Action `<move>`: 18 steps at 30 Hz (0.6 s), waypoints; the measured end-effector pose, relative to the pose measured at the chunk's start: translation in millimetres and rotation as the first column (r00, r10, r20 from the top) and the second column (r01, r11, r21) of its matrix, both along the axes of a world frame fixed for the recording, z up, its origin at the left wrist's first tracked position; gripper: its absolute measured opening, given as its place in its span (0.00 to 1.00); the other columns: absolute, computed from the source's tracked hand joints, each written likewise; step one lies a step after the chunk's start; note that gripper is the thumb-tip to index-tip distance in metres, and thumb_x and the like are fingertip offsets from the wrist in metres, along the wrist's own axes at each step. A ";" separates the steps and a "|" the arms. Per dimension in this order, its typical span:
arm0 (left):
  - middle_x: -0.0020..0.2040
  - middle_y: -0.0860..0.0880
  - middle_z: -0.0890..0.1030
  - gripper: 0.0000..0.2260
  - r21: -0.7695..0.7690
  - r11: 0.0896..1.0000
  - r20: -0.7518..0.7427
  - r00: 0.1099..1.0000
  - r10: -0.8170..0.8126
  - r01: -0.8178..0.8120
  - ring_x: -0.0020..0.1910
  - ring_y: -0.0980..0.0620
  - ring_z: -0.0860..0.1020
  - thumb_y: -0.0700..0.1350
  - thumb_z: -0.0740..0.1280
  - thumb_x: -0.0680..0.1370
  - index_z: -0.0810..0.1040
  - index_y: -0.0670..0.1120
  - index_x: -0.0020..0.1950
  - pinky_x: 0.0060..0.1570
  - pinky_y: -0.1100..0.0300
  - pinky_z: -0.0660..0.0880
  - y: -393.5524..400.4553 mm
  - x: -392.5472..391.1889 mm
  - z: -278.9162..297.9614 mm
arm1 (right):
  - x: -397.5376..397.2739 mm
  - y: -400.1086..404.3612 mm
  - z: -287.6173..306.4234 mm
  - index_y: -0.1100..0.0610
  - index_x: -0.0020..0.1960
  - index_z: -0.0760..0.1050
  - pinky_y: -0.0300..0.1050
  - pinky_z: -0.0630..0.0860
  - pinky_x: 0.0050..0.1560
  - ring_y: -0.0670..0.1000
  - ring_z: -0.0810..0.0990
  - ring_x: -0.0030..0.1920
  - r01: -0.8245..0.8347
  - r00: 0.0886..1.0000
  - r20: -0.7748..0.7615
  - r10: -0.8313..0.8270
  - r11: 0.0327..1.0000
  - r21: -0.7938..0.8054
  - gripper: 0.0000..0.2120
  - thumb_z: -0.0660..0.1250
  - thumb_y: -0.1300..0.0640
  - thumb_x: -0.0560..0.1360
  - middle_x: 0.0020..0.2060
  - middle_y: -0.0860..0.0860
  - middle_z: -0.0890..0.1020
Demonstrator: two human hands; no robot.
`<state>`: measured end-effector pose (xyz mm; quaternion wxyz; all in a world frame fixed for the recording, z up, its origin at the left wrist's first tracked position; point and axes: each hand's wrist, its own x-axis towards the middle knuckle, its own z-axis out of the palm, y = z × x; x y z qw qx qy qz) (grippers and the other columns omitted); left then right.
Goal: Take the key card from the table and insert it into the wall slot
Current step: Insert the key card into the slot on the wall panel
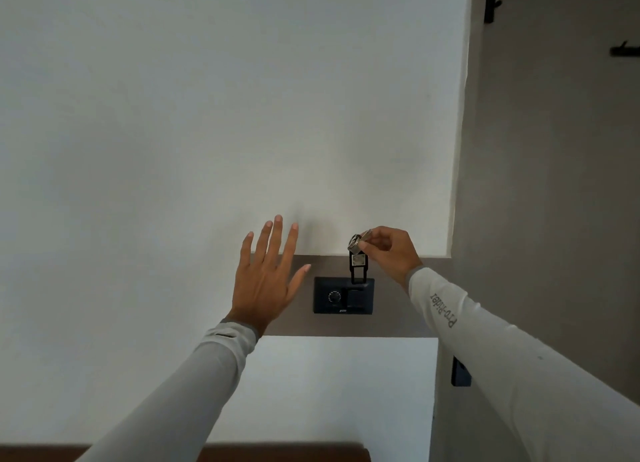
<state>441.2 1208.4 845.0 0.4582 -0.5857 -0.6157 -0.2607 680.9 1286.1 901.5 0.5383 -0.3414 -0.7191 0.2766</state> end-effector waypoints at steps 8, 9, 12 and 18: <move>0.83 0.36 0.65 0.32 0.010 1.000 -0.041 0.999 -0.002 0.003 0.80 0.36 0.67 0.62 0.53 0.86 0.62 0.43 0.83 0.75 0.35 0.69 85.0 -10.1 -32.5 | -15.0 92.3 -37.3 0.60 0.45 0.81 0.39 0.77 0.50 0.51 0.83 0.46 -0.004 0.998 0.056 0.006 0.999 -0.034 0.03 0.73 0.63 0.72 0.45 0.56 0.86; 0.83 0.36 0.65 0.32 0.010 1.000 -0.037 0.999 -0.004 0.004 0.80 0.36 0.67 0.62 0.53 0.86 0.62 0.43 0.83 0.75 0.35 0.69 93.7 -11.3 -35.5 | -14.9 101.1 -42.0 0.59 0.45 0.81 0.38 0.76 0.50 0.51 0.83 0.46 -0.002 0.998 0.057 0.005 0.999 -0.037 0.02 0.73 0.63 0.72 0.45 0.56 0.86; 0.82 0.36 0.66 0.32 0.013 1.000 -0.036 0.999 -0.011 0.011 0.80 0.36 0.67 0.62 0.55 0.86 0.63 0.43 0.83 0.75 0.35 0.70 123.4 -16.2 -48.8 | -14.6 127.7 -57.2 0.59 0.44 0.79 0.41 0.75 0.53 0.53 0.83 0.49 -0.006 1.000 0.014 0.007 0.999 -0.037 0.03 0.72 0.63 0.73 0.47 0.58 0.86; 0.82 0.35 0.65 0.31 0.009 0.999 -0.026 0.998 -0.051 0.051 0.81 0.36 0.66 0.61 0.57 0.86 0.63 0.43 0.83 0.77 0.35 0.68 158.0 -19.4 -67.0 | -9.1 151.8 -64.3 0.69 0.46 0.79 0.48 0.77 0.55 0.57 0.84 0.49 -0.041 0.999 0.015 0.041 0.999 0.006 0.07 0.72 0.65 0.73 0.47 0.63 0.86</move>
